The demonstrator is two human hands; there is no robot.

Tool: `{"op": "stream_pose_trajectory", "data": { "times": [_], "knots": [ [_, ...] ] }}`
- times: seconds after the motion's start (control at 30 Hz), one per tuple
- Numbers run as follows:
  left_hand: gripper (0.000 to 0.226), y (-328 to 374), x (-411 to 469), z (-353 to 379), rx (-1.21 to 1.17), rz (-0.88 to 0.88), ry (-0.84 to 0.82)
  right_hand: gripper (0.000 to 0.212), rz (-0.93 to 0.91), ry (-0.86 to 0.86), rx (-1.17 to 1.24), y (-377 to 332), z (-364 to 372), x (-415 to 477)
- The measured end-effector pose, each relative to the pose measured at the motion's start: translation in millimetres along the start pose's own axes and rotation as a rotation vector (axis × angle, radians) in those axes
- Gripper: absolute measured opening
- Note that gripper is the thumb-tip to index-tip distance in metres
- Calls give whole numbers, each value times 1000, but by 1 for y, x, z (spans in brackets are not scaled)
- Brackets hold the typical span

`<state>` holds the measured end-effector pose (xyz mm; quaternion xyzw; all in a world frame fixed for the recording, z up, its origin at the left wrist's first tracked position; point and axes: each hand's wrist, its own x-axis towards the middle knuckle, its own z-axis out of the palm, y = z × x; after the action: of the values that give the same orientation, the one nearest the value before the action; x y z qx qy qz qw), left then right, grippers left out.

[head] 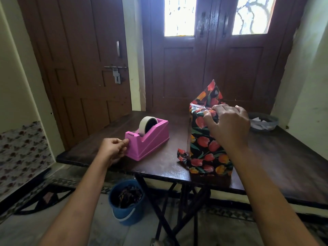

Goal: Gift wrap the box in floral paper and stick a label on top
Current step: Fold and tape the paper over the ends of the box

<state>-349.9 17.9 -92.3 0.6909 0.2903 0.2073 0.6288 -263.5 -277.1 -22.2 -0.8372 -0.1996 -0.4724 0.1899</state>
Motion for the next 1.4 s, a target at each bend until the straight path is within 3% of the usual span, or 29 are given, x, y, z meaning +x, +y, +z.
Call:
{"op": "stream_pose_trajectory", "data": {
  "times": [0.2, 0.43, 0.63, 0.77, 0.93, 1.1, 1.23, 1.4],
  "knots": [
    [23, 2, 6, -16, 514, 149, 206, 42, -5, -18, 0, 1, -1, 0],
    [20, 51, -29, -15, 79, 261, -194, 58, 26, -154, 83, 5, -19, 17],
    [23, 126, -43, 64, -45, 326, -494, 20, 115, -536, 359, 34, -26, 52],
    [26, 163, -49, 126, 103, 394, -643, 12, 271, -703, 419, 45, -20, 56],
    [24, 179, -43, 162, 360, 364, -746, 15, 412, -694, 690, 47, -10, 52],
    [26, 184, -36, 169, 534, 316, -741, 33, 491, -716, 815, 50, -6, 48],
    [26, 190, -34, 174, 740, 376, -768, 41, 485, -716, 833, 51, -7, 47],
    [23, 197, -36, 188, 1001, 433, -730, 36, 470, -713, 835, 51, -5, 46]
  ]
}}
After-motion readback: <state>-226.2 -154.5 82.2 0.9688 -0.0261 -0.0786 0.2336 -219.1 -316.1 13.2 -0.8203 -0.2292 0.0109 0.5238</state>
